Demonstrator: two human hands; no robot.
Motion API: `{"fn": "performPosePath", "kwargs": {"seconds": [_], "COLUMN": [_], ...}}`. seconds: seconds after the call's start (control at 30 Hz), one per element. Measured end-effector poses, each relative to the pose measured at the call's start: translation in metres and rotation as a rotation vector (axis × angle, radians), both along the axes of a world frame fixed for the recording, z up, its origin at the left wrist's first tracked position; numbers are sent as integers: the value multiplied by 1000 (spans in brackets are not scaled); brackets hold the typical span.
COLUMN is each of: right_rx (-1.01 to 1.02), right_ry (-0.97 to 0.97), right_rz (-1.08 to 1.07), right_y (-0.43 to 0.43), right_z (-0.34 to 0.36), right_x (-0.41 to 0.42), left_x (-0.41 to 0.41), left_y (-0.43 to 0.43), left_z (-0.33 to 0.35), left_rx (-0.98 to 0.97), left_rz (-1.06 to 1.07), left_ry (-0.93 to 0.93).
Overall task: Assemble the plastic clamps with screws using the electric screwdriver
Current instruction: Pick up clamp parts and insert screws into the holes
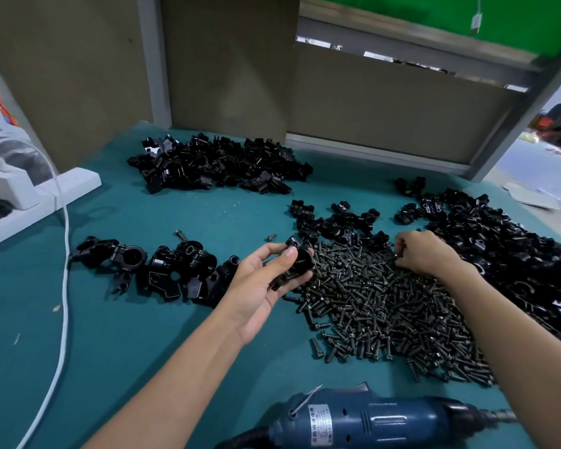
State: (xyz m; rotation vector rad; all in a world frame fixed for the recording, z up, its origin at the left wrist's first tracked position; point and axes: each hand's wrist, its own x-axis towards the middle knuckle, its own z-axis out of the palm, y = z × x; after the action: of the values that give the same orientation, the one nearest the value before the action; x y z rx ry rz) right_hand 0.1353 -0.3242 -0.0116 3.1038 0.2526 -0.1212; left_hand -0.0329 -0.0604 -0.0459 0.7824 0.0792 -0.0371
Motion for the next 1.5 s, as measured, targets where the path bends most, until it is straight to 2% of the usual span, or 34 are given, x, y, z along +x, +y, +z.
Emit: {"fn": "performPosePath", "kwargs": {"seconds": [0.17, 0.37, 0.5, 0.57, 0.63, 0.77, 0.83, 0.97, 1.13, 1.2, 1.33, 1.5], "right_rx": [3, -71, 80, 326, 705, 1391, 1590, 1578, 1264, 1215, 1212, 1295], "right_ry": [-78, -30, -98, -172, -154, 177, 321, 243, 29, -16, -87, -185], "right_rz": [42, -3, -126, -217, -249, -76, 49, 146, 287, 326, 310, 310], "right_y": [0, 8, 8, 4, 7, 37, 52, 80, 103, 108, 111, 114], "right_z": [-4, -1, 2, 8, 10, 18, 25, 31, 19, 13, 4, 0], "right_x": [-2, -1, -7, -12, -25, -62, -77, -100, -115, -117, -120, -122], "left_x": [0, -1, -1, -1, -1, -1, -1, -2, 0, -1, -2, -2], "left_y": [0, 1, 2, 2, 2, 0, 1, 2, 2, 2, 1, 1], "left_z": [1, 2, 3, 4, 4, 3, 3, 4, 6, 6, 6, 9], "left_rx": [0, -6, -35, -50, -63, -43, -39, -77, -101, -90, -58, -118], "left_rz": [-1, -4, 1, 3, 5, 7, 2, 7, 31, 34, 44, 70], "left_ry": [6, 7, 0, 3, 9, 13, 5, -5, -13, -19, -29, -11]}}
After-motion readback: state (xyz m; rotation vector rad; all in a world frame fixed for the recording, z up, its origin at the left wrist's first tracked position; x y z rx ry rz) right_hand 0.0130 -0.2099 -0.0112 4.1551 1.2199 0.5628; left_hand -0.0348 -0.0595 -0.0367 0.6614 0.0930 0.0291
